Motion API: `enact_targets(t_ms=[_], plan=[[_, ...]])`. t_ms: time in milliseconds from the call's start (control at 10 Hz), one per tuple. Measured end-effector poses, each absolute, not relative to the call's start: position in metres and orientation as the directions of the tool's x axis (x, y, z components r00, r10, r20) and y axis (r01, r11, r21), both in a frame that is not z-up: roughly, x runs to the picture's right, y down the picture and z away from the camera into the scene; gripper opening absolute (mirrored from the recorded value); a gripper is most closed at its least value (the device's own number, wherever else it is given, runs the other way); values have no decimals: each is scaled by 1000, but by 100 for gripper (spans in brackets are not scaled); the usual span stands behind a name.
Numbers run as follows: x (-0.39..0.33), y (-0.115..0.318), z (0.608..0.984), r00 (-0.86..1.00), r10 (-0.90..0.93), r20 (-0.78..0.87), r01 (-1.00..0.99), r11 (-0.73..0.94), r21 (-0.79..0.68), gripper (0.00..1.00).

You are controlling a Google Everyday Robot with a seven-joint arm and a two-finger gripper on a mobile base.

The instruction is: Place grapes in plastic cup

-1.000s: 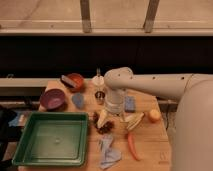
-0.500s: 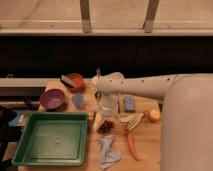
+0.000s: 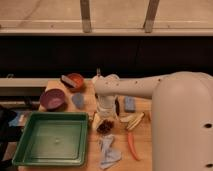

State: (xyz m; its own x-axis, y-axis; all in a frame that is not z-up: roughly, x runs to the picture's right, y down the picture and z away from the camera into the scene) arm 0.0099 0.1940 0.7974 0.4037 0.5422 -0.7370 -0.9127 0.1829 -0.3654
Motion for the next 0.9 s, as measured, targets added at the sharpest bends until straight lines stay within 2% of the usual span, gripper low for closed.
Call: enact_targets(t_ms=[600, 900], plan=[[3, 203, 832, 391, 555, -734, -919, 189, -347, 79], [3, 209, 837, 398, 543, -739, -916, 192, -352, 56]])
